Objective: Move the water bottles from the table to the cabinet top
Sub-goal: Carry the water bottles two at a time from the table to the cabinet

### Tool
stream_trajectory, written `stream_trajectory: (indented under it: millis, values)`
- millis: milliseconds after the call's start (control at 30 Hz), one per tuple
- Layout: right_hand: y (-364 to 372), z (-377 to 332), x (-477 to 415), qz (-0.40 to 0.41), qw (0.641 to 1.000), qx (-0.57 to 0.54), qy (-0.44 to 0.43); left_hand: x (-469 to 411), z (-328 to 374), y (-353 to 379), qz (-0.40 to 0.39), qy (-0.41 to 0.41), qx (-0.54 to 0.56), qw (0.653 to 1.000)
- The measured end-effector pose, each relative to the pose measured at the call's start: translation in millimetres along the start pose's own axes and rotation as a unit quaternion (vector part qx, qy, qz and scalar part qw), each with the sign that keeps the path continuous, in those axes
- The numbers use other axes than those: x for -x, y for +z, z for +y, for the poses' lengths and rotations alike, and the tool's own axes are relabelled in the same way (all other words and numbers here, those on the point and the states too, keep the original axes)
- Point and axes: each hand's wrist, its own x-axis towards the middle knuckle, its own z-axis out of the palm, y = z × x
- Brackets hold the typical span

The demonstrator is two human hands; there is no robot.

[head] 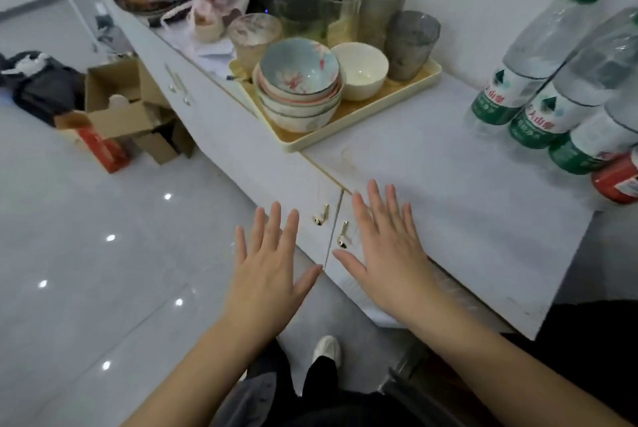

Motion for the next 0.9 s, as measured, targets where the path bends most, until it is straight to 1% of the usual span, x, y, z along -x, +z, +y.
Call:
stream_trajectory:
  millis: [100,167,267,333,400,500,633,767,900]
  values:
    - [13,-33,3,-0.063,0.995,0.019,-0.081,43,-23,10,-0.009,-0.07,0.021,0.997]
    - [23,-53,2,-0.111,0.986,0.041,-0.117,69,-38,17,-0.015,-0.137,0.033,0.99]
    - [42,-85,2,-0.173,0.968,0.07,-0.165,103,-61,22,-0.038,-0.242,0.064,0.967]
    - [54,-110,2,-0.199,0.957,0.087,-0.192,124,-79,24,-0.043,-0.287,0.077,0.954]
    - [66,-137,4,-0.217,0.945,0.11,-0.218,145,-97,28,-0.038,-0.317,0.083,0.944]
    - [85,-182,8,-0.238,0.929,0.131,-0.251,177,-128,32,-0.055,-0.353,0.086,0.93]
    - [110,-250,19,-0.273,0.907,0.153,-0.282,222,-173,35,-0.101,-0.381,0.104,0.913]
    - [131,-317,31,-0.301,0.883,0.182,-0.31,265,-219,36,-0.149,-0.413,0.136,0.888]
    - [147,-379,39,-0.322,0.864,0.202,-0.331,300,-260,34,-0.142,-0.463,0.162,0.86]
